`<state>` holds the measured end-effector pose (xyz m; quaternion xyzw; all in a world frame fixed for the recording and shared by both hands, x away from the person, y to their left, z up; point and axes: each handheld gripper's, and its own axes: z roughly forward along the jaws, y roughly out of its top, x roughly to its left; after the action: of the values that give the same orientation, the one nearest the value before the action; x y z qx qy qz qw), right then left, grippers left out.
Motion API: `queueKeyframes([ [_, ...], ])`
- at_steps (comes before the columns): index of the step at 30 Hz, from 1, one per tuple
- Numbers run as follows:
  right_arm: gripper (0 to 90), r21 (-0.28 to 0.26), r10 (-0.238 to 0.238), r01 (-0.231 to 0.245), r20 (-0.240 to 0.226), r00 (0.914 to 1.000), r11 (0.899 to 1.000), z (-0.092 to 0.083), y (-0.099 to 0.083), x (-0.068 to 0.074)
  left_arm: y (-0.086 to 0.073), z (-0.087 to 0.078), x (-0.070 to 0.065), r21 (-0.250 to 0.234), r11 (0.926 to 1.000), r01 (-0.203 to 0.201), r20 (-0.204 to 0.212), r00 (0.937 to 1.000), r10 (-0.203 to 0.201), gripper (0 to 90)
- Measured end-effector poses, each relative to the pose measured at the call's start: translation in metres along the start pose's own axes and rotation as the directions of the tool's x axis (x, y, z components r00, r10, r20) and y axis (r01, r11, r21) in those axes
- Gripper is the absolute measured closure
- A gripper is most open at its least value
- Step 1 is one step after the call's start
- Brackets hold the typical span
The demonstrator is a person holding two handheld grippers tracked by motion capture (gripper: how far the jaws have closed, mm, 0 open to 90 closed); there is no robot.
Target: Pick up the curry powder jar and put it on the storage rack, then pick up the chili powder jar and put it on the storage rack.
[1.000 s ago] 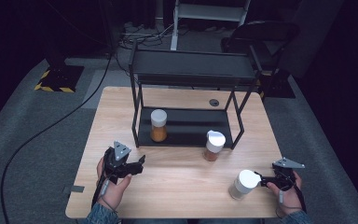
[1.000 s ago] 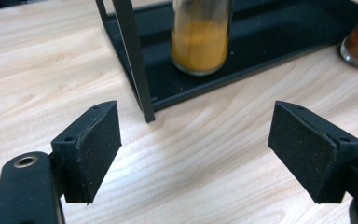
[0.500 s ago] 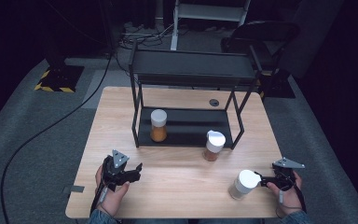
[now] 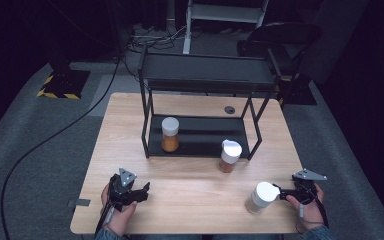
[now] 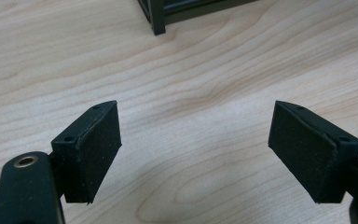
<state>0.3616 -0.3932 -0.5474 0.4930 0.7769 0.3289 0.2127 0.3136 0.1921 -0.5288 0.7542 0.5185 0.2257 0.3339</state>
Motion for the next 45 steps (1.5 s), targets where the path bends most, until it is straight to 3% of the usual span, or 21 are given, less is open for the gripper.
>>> queueKeyframes([
  [12, 3.7, 0.0, 0.0, 0.0, 0.0, 1.0, 1.0, 0.0, 0.0, 0.0, -0.012, 0.008, 0.001, 0.068, 0.9977, 0.007, 0.008, 0.9999, -0.008, 16.0],
  [21, 3.7, 0.0, 0.0, 0.0, -0.001, 1.0, 1.0, 0.0, 0.0, 0.0, -0.016, 0.01, 0.005, 0.049, 0.9988, -0.001, 0.012, 0.9999, 0.001, 10.4],
  [45, 4.0, 0.003, -0.004, 0.004, -0.012, 0.9999, 1.0, 0.0, 0.0, -0.002, -0.015, 0.012, 0.005, 0.057, 0.9984, 0.001, 0.009, 1.0, -0.001, 7.6],
])
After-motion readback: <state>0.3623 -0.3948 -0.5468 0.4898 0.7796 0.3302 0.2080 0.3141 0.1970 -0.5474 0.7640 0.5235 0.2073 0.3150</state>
